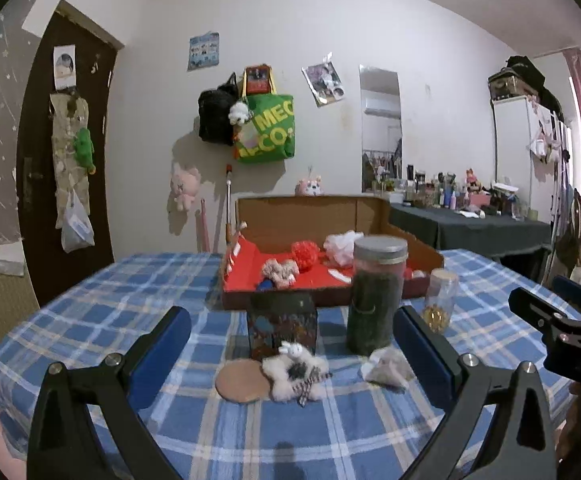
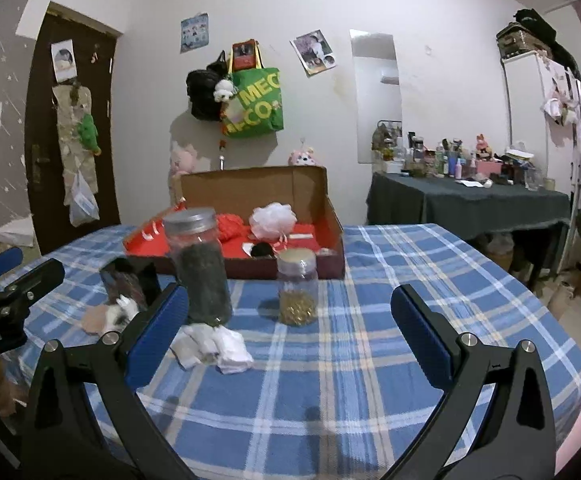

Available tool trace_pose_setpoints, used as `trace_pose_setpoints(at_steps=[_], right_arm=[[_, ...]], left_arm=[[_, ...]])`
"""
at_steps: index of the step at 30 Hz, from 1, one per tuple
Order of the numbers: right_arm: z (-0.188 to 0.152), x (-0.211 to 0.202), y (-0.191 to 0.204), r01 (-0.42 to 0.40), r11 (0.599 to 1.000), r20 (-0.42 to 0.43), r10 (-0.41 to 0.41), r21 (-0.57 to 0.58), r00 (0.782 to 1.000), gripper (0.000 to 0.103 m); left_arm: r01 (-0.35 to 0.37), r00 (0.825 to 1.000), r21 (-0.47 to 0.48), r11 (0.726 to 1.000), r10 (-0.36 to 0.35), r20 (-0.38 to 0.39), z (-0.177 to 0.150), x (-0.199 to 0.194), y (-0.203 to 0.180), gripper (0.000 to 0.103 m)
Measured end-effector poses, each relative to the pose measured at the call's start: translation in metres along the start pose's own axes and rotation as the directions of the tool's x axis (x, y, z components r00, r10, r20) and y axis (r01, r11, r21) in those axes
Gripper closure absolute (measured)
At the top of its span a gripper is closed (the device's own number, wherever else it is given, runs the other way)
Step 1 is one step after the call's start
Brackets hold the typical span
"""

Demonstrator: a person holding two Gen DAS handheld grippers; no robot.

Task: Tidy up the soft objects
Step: 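Withdraw both tools from the box back toward the table items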

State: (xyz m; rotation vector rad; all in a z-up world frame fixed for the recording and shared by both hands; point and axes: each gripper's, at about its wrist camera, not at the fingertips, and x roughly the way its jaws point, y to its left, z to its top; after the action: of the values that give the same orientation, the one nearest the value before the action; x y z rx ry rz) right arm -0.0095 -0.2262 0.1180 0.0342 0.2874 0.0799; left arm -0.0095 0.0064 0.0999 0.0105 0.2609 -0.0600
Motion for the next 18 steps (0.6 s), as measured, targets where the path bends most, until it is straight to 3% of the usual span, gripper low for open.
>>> trace_pose_setpoints(at_steps=[11,18], right_arm=[[-0.035,0.011,0.004,0.045,0.998,-0.022,-0.046,-0.043,0.999,0.000],[-0.050,0.030,0.006,0.016,0.999,-0.107,-0.020,-0.038,0.994,0.000]], left_arm=[[-0.021,0.997,-0.002,1.000,0.021,-0.077,-0.036,0.021,-0.004,0.000],[-0.021,0.990,-0.010,1.000,0.019,-0.142,-0.049,0.034,-0.003,0.000]])
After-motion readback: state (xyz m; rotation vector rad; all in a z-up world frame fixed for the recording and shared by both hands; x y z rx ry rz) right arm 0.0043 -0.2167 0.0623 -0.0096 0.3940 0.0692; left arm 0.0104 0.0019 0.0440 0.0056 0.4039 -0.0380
